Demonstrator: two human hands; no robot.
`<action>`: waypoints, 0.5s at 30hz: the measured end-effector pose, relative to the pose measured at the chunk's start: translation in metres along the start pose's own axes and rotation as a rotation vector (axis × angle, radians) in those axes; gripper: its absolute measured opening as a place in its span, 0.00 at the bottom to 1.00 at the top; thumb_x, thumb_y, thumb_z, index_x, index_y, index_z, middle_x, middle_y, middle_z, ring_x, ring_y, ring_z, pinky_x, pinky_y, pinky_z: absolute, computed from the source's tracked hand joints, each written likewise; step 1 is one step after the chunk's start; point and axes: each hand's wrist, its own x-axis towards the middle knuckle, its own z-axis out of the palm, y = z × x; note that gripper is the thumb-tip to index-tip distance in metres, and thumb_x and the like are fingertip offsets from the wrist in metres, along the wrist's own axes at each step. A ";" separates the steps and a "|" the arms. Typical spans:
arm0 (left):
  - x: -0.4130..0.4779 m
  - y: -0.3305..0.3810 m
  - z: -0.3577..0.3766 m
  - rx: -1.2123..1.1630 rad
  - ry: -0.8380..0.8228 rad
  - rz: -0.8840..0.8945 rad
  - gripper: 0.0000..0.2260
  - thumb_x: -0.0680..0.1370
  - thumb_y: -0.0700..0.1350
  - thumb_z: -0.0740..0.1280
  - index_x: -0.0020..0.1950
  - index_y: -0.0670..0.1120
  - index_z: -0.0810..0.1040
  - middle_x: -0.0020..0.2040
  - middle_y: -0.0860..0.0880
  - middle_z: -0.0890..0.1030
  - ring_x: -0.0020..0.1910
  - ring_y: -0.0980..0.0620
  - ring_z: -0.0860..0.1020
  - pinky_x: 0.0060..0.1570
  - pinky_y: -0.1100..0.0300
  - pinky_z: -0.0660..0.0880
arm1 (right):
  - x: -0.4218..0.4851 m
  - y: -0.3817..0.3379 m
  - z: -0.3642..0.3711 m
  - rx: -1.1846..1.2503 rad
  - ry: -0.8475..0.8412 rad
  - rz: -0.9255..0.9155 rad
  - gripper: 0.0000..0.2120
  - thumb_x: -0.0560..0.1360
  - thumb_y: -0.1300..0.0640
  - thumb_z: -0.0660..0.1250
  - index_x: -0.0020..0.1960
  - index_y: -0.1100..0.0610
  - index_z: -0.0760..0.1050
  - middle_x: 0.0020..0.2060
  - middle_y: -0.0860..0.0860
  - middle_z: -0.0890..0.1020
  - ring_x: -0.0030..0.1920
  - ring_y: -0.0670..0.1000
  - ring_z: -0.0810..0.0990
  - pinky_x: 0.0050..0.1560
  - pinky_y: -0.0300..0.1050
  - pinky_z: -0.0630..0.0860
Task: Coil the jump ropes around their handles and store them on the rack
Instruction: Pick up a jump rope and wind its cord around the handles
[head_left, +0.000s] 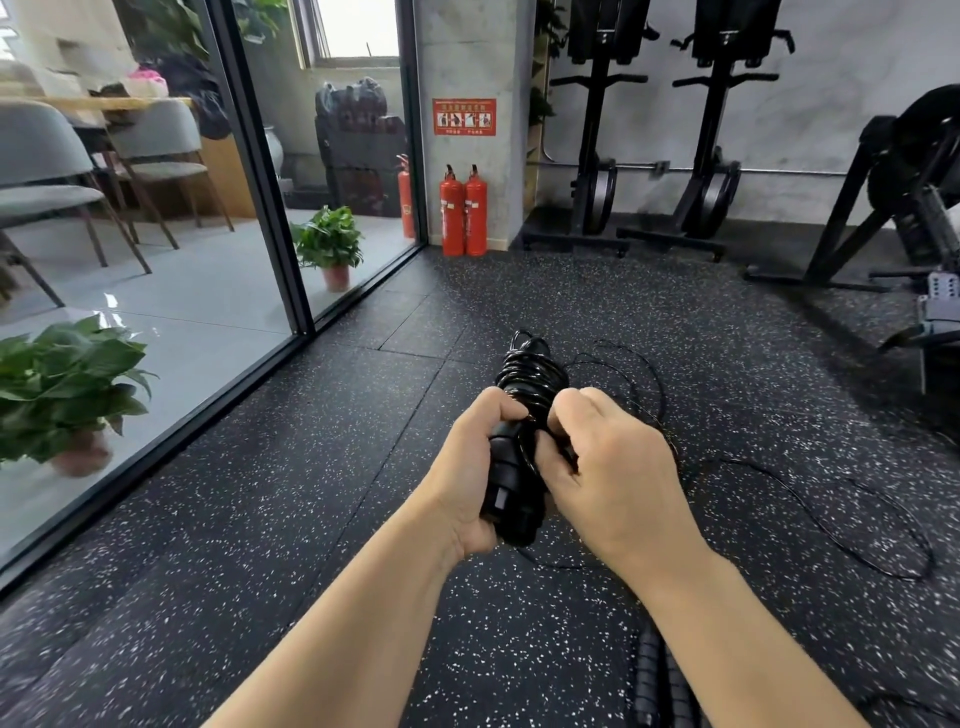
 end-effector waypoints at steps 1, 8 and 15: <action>-0.001 0.000 0.000 0.005 -0.004 -0.001 0.16 0.75 0.51 0.60 0.30 0.46 0.75 0.30 0.46 0.74 0.26 0.50 0.71 0.31 0.61 0.68 | 0.000 0.000 0.000 -0.011 0.002 -0.018 0.08 0.72 0.57 0.65 0.39 0.55 0.65 0.33 0.46 0.69 0.29 0.47 0.64 0.29 0.39 0.60; 0.000 0.000 0.003 0.055 0.021 -0.012 0.17 0.75 0.51 0.61 0.27 0.48 0.72 0.27 0.49 0.71 0.25 0.51 0.67 0.30 0.62 0.63 | -0.006 -0.001 0.016 -0.115 0.140 -0.054 0.08 0.76 0.54 0.57 0.40 0.56 0.62 0.31 0.50 0.70 0.23 0.51 0.67 0.24 0.39 0.55; 0.001 -0.001 -0.001 0.062 0.070 0.002 0.13 0.72 0.52 0.61 0.29 0.49 0.71 0.30 0.48 0.69 0.28 0.50 0.65 0.33 0.59 0.60 | -0.006 0.001 0.024 -0.094 0.215 -0.103 0.13 0.82 0.52 0.52 0.40 0.56 0.61 0.31 0.50 0.68 0.26 0.46 0.57 0.24 0.37 0.54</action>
